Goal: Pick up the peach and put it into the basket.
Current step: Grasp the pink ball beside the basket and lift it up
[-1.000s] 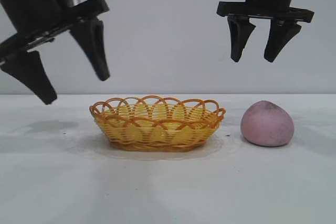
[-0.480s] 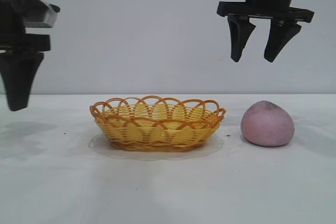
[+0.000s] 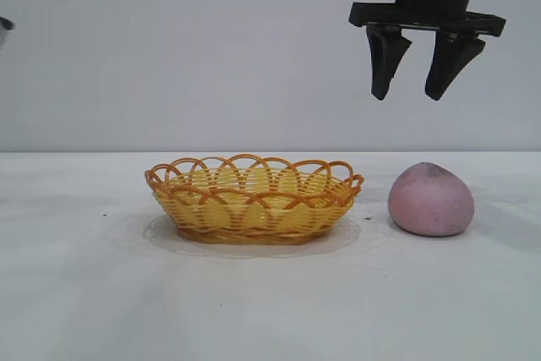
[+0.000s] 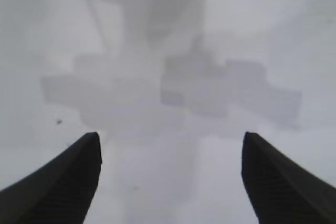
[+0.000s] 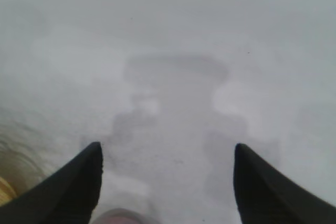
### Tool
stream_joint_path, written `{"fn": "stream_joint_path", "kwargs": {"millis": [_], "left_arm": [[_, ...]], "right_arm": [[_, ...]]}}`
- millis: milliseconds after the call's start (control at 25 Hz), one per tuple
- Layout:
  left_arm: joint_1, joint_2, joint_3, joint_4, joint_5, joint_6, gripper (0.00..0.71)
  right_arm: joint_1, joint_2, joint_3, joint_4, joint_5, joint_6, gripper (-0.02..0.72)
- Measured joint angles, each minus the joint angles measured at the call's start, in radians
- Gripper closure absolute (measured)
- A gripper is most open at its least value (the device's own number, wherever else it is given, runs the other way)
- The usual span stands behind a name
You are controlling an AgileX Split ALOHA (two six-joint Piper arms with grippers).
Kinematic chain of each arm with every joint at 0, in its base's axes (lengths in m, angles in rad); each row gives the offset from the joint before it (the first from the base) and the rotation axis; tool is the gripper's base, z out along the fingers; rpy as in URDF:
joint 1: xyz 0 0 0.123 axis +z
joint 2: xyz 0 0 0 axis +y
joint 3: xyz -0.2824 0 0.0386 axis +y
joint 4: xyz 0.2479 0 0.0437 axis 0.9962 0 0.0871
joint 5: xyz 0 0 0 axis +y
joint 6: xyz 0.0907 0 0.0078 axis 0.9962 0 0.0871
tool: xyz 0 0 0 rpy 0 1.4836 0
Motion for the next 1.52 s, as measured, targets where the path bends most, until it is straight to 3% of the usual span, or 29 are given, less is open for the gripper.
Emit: {"fn": "stream_joint_path", "kwargs": {"millis": [360, 880, 1240, 1520], "left_arm": [[0.010, -0.261, 0.026, -0.004, 0.111, -0.011, 0.183], [0.010, -1.021, 0.431, -0.069, 0.149, -0.024, 0.183], [0.010, -1.563, 0.577, -0.089, 0.213, -0.027, 0.183], [0.010, -1.841, 0.638, -0.086, 0.235, -0.027, 0.183]], "right_arm": [[0.000, 0.000, 0.000, -0.002, 0.004, 0.000, 0.216], [0.000, 0.000, 0.000, -0.006, 0.006, 0.000, 0.216], [0.000, 0.000, 0.000, -0.011, 0.006, 0.000, 0.216], [-0.002, 0.001, 0.000, -0.019, 0.003, 0.000, 0.216]]}}
